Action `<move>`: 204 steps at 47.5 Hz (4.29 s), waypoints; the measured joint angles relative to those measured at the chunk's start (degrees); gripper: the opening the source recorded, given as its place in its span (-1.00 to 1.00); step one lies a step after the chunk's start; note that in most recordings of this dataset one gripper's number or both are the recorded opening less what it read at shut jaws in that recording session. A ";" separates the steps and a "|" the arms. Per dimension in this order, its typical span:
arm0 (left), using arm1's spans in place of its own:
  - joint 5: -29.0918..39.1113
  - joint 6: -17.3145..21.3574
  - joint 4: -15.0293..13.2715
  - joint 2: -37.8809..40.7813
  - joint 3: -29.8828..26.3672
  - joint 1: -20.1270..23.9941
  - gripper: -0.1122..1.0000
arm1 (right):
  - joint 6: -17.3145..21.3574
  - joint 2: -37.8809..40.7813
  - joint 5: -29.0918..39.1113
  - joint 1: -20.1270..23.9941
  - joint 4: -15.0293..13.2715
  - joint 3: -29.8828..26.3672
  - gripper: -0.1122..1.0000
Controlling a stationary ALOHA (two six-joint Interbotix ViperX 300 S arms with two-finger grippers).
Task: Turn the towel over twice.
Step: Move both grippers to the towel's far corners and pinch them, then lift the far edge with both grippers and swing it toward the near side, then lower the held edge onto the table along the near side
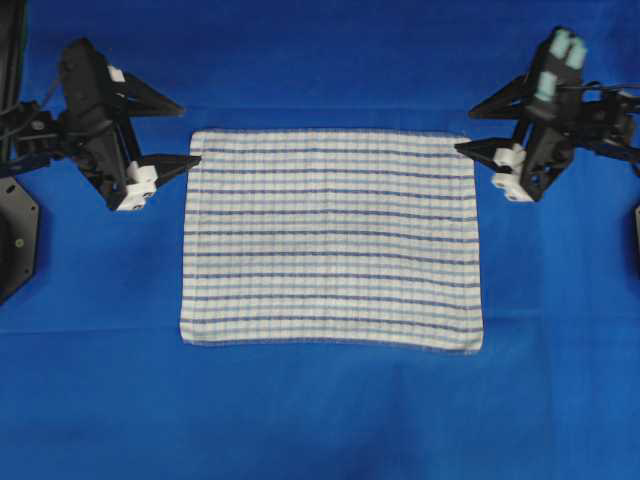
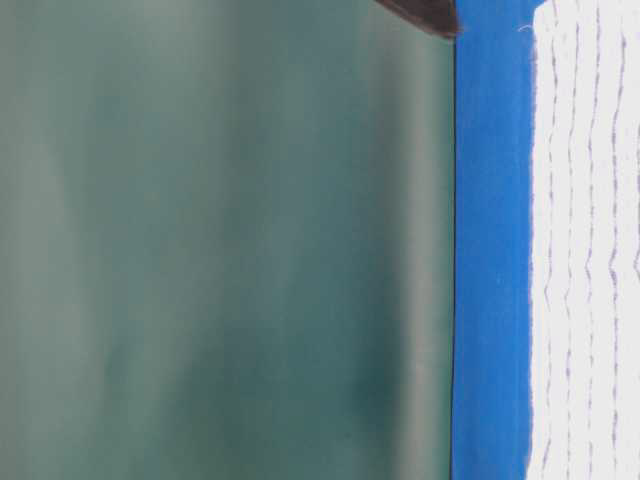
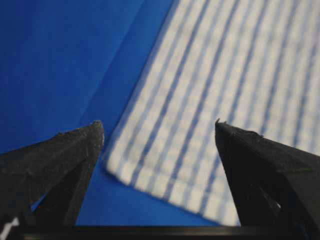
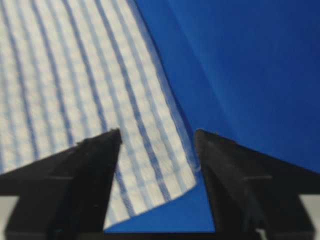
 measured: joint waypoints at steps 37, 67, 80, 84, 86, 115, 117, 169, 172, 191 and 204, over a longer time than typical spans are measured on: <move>-8.26 0.18 0.00 21.62 -1.93 7.56 -0.07 | -0.53 14.85 -2.81 -4.83 -0.18 -2.46 -0.24; -5.89 0.09 0.00 18.11 -3.78 6.59 -0.77 | -0.70 12.83 -2.37 -7.91 -0.35 -3.08 -0.69; -0.79 1.41 -0.09 10.20 -7.21 10.20 -0.77 | -1.76 6.42 1.41 -13.01 -0.79 -6.24 -0.69; 0.44 2.55 -0.09 7.12 -8.17 12.92 -0.77 | -2.46 4.75 2.90 -14.41 -1.32 -7.73 -0.69; 0.79 3.25 -0.09 5.80 -8.61 13.89 -0.77 | -2.81 4.13 3.60 -15.12 -1.49 -8.53 -0.69; 0.18 8.70 -0.09 -6.77 -12.22 17.14 -0.77 | -7.56 -5.19 20.65 -17.84 -5.89 -25.22 -0.69; 0.00 8.79 -0.09 -7.82 -12.30 17.14 -0.77 | -7.56 -5.62 21.62 -17.84 -6.06 -26.02 -0.69; 8.88 6.68 -0.09 -19.16 1.23 -11.25 -0.77 | 6.77 -18.37 39.64 14.85 -5.19 -12.48 -0.69; 10.55 6.68 -0.18 -18.54 1.67 -14.15 -0.77 | 9.58 -17.93 39.11 17.49 -5.19 -10.55 -0.69; 12.74 0.35 -0.35 -12.92 3.34 -28.83 -0.77 | 24.61 -10.55 30.15 30.76 -5.10 -5.36 -0.69; 12.74 -0.70 -0.35 -5.01 2.64 -34.63 -0.77 | 28.83 -3.25 29.27 35.42 -5.19 -7.82 -0.69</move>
